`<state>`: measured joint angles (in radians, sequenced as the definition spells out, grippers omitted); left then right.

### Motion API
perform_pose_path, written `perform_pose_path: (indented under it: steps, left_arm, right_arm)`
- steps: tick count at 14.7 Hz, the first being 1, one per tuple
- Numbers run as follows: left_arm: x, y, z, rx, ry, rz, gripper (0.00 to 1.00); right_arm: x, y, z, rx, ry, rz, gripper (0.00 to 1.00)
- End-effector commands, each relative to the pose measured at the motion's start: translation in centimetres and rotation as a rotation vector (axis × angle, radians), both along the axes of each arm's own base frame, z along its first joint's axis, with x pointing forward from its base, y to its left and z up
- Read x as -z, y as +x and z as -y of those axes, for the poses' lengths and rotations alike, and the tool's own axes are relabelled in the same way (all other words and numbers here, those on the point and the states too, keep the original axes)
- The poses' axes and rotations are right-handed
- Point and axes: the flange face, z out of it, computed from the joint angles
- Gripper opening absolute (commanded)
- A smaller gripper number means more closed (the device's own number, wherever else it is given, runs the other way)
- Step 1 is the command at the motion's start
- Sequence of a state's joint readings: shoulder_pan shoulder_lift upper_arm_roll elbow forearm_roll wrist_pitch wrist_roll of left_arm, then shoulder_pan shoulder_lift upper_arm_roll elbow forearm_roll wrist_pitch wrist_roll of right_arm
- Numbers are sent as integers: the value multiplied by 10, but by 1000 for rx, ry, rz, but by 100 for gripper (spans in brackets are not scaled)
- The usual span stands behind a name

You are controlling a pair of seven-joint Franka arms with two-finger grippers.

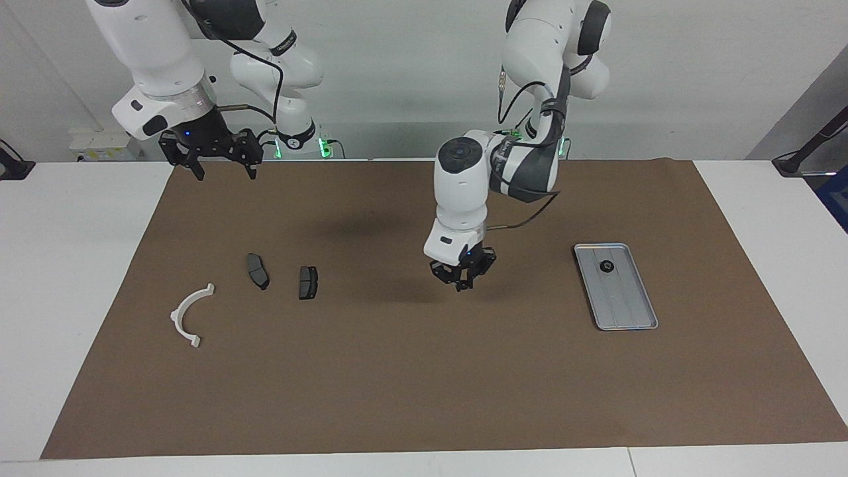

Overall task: Pick bearing gear from pile to tray
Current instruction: 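Carry the black nut over the silver tray with the left gripper, then lower the nut into the tray and open the left gripper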

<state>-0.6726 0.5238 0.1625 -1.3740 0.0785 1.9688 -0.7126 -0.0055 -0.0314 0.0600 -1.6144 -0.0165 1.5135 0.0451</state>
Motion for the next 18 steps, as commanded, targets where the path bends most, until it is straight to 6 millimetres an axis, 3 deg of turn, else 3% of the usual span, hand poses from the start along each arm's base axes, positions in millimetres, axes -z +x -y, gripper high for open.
perform_pose_path:
  steps: [1,2,4,5,7,8,9,12,16,18]
  left_arm:
    - [-26,49,-97,35,15,-28,0]
    - [-40,61,-148,78,-10,-47,0]
    - [-59,71,-270,154,-70,-79,0]
    - [-61,67,-317,198,-78,-99,0]
    - [-49,50,-383,268,-93,-135,0]
    - [-37,40,-397,294,-120,-139,0]
    - [-22,30,-400,300,-123,-104,0]
    - [21,11,-394,291,-106,-32,0]
    - [49,12,-361,288,-99,-6,0]
    - [65,5,-361,285,-94,0,0]
  right_arm:
    - [-1,-3,6,-6,24,16,100]
    - [-1,-3,6,-7,24,16,100]
    - [-1,-3,5,-7,24,16,100]
    - [-1,-3,5,-9,24,16,100]
    - [-1,-3,8,-4,24,16,100]
    - [-2,-3,9,-1,24,18,100]
    - [-2,-3,9,-1,24,18,100]
    - [-2,-3,8,-3,24,19,100]
    - [-2,-1,4,-9,26,36,100]
    - [-4,2,4,-8,27,57,100]
